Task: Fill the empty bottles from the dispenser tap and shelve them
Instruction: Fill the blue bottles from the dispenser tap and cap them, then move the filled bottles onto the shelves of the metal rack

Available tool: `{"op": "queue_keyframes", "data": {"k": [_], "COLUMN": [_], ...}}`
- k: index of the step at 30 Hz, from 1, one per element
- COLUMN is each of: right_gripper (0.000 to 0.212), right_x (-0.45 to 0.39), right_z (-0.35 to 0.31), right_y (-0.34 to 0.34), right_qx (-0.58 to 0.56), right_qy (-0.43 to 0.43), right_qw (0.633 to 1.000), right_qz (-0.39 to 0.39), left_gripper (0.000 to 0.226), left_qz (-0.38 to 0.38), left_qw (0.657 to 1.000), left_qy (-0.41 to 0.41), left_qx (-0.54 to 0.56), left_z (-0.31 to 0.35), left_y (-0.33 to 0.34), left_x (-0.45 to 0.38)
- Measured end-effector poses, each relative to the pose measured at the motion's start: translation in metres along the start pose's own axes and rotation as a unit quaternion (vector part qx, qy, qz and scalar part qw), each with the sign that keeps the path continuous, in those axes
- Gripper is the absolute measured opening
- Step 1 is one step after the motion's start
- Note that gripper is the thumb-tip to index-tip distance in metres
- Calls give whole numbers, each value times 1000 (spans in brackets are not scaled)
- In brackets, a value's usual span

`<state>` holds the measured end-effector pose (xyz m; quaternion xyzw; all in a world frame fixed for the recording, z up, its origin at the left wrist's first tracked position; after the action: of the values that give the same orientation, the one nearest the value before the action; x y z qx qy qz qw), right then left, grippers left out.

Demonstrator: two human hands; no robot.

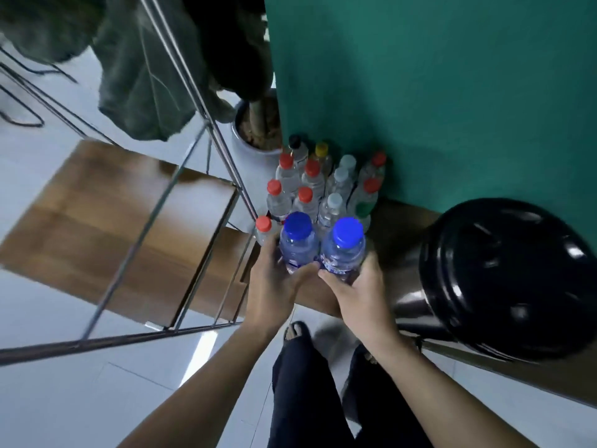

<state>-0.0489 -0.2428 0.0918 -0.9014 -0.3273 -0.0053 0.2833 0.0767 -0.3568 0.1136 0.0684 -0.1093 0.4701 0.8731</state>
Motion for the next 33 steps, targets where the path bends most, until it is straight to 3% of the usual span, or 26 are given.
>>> {"op": "queue_keyframes", "data": {"k": [6,13,19,24,33], "right_gripper": [80,64,60,53,55], "right_x": [14,24,37,54,82], "right_z": [-125,-219,-288,-339,-423], "right_y": [-84,-168,-232,-252,-228], "right_qx": [-17,12,8,-36,-55], "right_qy": [-95,-186,-286,-339,-409], "right_qw": [995,982,958,940,910], "right_qz": [20,26,18,-22,-30], "left_gripper": [64,69,56,40,38], "left_qz": [16,0,-19,-10,-25], "left_qw": [997,986,970,962,952], "left_qy": [75,164,241,271,298], "left_qx": [3,-9,-11,-33,-64], "left_z": [138,258,339,395,472], "left_y": [10,23,30,17,-60], "left_x": [34,58,88,108,128]}}
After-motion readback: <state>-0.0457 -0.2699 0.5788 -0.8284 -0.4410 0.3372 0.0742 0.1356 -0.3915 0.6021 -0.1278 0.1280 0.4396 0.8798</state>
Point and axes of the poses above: each hand's wrist, its own x-axis away from the middle knuckle, its own y-axis out of the palm, z = x × y, the point moved 1 cm from there along -x, towards the middle knuckle, and after that the axes turned 7 degrees about x, right-handed, at the moved point
